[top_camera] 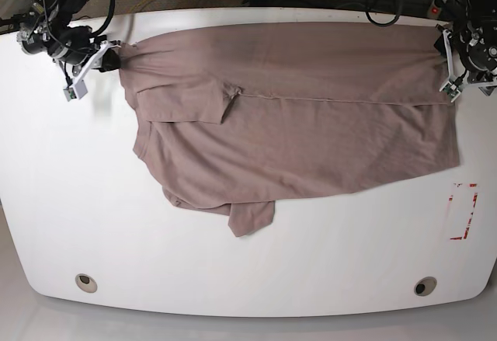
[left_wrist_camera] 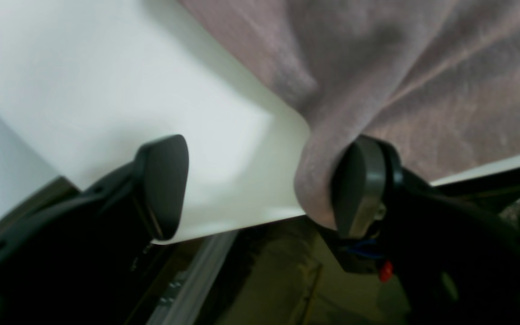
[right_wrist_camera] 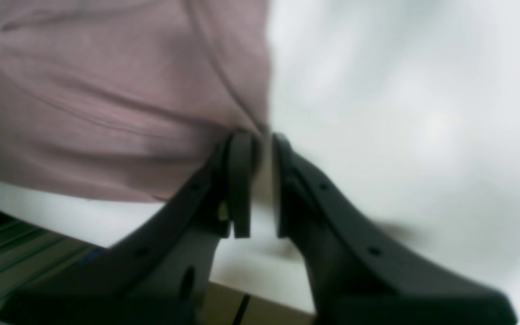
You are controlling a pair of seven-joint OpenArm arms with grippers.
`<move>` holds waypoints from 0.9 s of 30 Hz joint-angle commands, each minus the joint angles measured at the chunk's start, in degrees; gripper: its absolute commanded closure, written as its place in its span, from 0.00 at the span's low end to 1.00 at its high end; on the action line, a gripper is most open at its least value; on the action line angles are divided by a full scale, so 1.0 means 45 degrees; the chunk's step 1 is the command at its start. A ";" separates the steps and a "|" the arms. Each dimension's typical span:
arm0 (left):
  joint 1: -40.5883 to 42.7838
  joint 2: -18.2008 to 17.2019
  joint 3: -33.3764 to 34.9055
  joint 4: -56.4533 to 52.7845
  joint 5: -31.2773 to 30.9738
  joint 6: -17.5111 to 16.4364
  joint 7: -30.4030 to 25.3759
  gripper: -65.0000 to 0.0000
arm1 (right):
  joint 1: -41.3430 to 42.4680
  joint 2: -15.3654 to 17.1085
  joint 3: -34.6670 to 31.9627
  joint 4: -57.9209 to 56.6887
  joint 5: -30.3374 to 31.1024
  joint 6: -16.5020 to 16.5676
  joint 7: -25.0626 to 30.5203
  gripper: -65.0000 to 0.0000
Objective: Fold the T-shirt properly
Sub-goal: 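Regrasp the shirt's edge corners with both grippers and pull taut, then grasp the shirt's side with the right gripper and drag it inward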
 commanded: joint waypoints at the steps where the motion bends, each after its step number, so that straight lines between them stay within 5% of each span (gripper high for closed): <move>1: -0.0052 -0.0230 -0.0155 0.0932 0.0035 0.0036 0.0000 0.32 | 0.0038 0.0510 0.0270 0.0225 0.0244 -0.0012 0.0104 0.89; 4: -0.0052 -0.0210 -0.0174 0.1537 0.0016 0.0036 0.0391 0.32 | -0.0080 0.0705 0.0250 0.0323 0.0342 -0.0012 0.0084 0.82; 9: -0.0111 -0.0191 -0.0213 0.2260 -0.0004 0.0036 0.0782 0.32 | -0.0099 0.0646 0.0328 0.1534 0.1416 -0.0012 -0.0326 0.49; 13: -0.0482 -0.0191 -0.0213 0.2240 -0.0004 0.0036 0.0801 0.32 | 0.0057 0.0392 0.0211 0.1983 0.2178 -0.0012 -0.0423 0.32; 20: -0.0599 -0.0191 -0.0760 0.2221 0.0016 0.0036 0.0801 0.32 | 0.1620 -0.0096 -0.1703 0.1924 0.1260 -0.0012 -0.0384 0.32; 27: -0.0482 -0.0230 -0.0975 0.2221 0.0016 0.0036 0.0821 0.32 | 0.3144 -0.0956 -0.2797 0.1006 -0.1397 -0.0012 -0.0326 0.32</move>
